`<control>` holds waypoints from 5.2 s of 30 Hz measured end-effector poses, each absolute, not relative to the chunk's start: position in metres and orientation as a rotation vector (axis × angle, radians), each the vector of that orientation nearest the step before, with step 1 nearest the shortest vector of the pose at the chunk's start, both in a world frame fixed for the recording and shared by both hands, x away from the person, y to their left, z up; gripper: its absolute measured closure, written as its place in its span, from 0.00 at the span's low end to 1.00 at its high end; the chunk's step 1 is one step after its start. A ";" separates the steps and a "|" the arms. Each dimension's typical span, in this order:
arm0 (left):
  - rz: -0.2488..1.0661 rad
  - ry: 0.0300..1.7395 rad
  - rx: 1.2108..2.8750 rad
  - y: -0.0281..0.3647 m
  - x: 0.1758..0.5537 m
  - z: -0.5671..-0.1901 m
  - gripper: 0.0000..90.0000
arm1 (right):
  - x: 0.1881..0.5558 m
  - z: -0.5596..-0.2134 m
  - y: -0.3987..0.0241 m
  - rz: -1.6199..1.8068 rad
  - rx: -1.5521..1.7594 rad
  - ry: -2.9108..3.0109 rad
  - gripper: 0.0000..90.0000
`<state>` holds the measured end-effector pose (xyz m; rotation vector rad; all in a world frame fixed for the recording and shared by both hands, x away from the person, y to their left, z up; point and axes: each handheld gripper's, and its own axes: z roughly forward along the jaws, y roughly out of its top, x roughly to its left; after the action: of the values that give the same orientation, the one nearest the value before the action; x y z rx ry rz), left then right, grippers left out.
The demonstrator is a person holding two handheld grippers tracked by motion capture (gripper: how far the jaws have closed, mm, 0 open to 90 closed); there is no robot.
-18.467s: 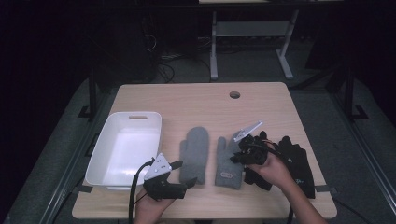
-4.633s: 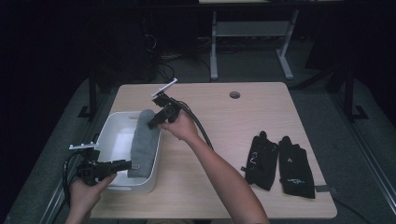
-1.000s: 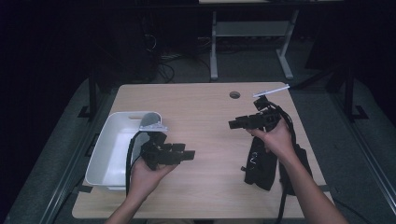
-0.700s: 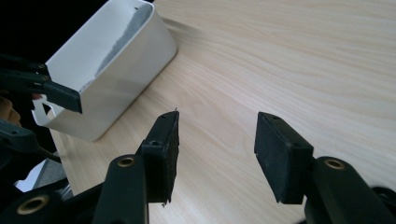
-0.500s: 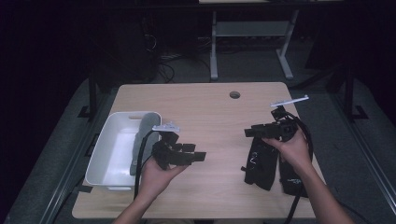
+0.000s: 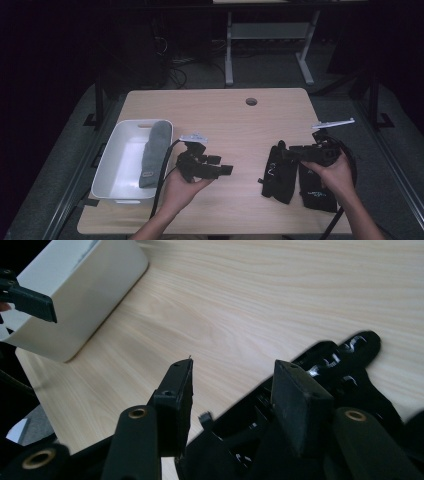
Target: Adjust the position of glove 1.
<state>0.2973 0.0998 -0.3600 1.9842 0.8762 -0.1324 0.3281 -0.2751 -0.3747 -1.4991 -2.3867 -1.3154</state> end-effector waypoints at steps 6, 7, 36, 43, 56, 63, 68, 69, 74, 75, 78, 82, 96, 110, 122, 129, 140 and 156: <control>-0.142 0.860 1.997 0.086 0.297 -0.364 0.39 | 0.319 -0.384 -0.288 -1.299 -1.524 -2.387 0.57; -0.146 0.858 2.001 0.084 0.296 -0.364 0.39 | 0.317 -0.385 -0.289 -1.295 -1.527 -2.391 0.57; -0.191 0.816 2.039 0.052 0.291 -0.381 0.35 | 0.277 -0.439 -0.340 -1.109 -1.677 -2.487 0.62; -0.198 0.815 2.042 0.051 0.290 -0.383 0.35 | 0.272 -0.448 -0.346 -1.026 -1.703 -2.572 0.65; -0.214 0.814 2.049 0.049 0.287 -0.389 0.35 | 0.265 -0.454 -0.325 -0.858 -1.650 -2.840 0.70; -0.207 0.818 2.045 0.052 0.286 -0.389 0.35 | 0.265 -0.452 -0.318 -0.815 -1.678 -2.842 0.85; -0.205 0.817 2.045 0.054 0.286 -0.388 0.35 | 0.266 -0.450 -0.319 -0.830 -1.738 -2.774 0.87; -0.204 0.818 2.044 0.054 0.286 -0.388 0.35 | 0.267 -0.449 -0.320 -0.833 -1.747 -2.765 0.88; -0.203 0.821 2.040 0.057 0.287 -0.387 0.35 | 0.269 -0.441 -0.322 -0.887 -1.768 -2.729 0.88; -0.199 0.820 2.039 0.057 0.287 -0.387 0.35 | 0.269 -0.438 -0.322 -0.902 -1.778 -2.723 0.88; -0.199 0.823 2.035 0.058 0.286 -0.386 0.35 | 0.271 -0.426 -0.323 -0.964 -1.796 -2.712 0.89; -0.196 0.820 2.034 0.059 0.286 -0.387 0.35 | 0.271 -0.412 -0.325 -1.033 -1.813 -2.691 0.94; -0.196 0.825 2.037 0.063 0.286 -0.387 0.35 | 0.275 -0.419 -0.316 -1.007 -1.828 -2.618 0.95; -0.190 0.824 2.034 0.067 0.285 -0.385 0.35 | 0.292 -0.387 -0.287 -1.152 -1.790 -2.591 0.95; -0.197 0.839 2.027 0.075 0.285 -0.390 0.35 | 0.305 -0.405 -0.243 -1.062 -1.764 -2.566 0.94; -0.206 0.847 2.034 0.074 0.283 -0.398 0.35 | 0.305 -0.428 -0.238 -1.028 -1.742 -2.540 0.96; -0.227 0.842 2.051 0.065 0.282 -0.406 0.34 | 0.305 -0.436 -0.249 -0.994 -1.707 -2.595 0.88; -0.263 0.883 2.069 0.065 0.285 -0.424 0.35 | 0.293 -0.444 -0.225 -1.007 -1.561 -2.578 0.87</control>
<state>0.2854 0.0646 -0.4240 2.0694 0.8833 -0.2632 0.2932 -0.2251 -0.4439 -1.5607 -2.5776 -1.0069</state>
